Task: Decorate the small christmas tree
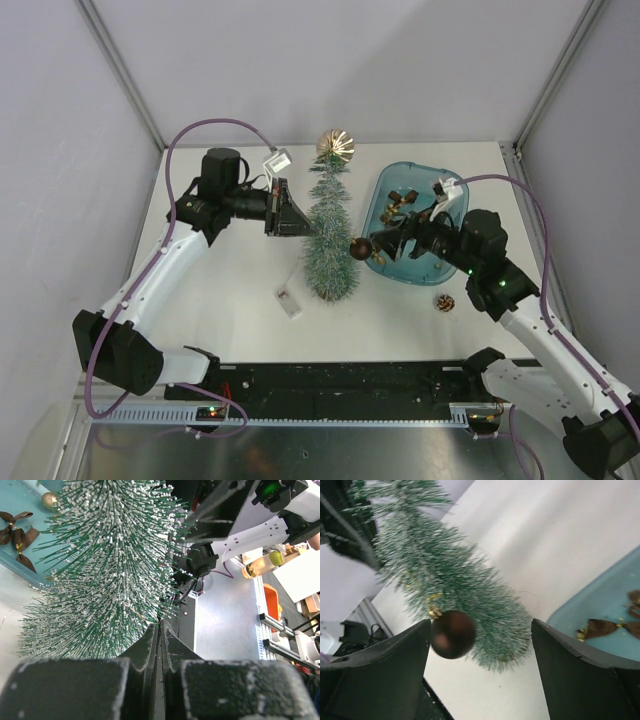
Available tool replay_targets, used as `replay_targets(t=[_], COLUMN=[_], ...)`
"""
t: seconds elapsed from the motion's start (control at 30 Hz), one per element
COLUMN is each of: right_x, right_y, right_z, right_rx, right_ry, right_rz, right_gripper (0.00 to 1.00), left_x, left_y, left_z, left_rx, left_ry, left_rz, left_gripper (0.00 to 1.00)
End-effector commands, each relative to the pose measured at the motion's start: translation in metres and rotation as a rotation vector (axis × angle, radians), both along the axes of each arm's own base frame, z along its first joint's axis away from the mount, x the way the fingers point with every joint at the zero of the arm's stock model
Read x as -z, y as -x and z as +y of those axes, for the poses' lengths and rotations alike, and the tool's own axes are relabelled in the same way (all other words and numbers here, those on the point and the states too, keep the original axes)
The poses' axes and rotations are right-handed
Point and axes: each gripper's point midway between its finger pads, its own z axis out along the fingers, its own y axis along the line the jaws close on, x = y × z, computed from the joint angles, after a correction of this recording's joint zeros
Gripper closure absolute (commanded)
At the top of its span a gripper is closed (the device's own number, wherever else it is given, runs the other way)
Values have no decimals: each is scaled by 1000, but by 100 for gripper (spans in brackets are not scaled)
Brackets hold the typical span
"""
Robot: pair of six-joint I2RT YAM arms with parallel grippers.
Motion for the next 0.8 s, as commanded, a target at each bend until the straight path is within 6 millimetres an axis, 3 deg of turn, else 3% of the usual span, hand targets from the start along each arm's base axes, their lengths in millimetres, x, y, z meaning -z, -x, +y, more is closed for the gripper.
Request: replay_targets(t=[0.0, 0.3, 0.77], right_x=[-23, -2, 58], right_y=[-15, -43, -81], right_z=[-29, -61, -85], right_rx=[122, 306, 486], right_ry=[8, 68, 197], right_rz=[-48, 11, 166], right_gripper=[15, 15, 16], left_x=[-21, -26, -29], left_y=[5, 12, 20], left_z=[-2, 0, 3], left_rx=[23, 31, 37], left_ry=[30, 31, 34], left_rz=[-51, -51, -55], left_gripper=[90, 57, 48])
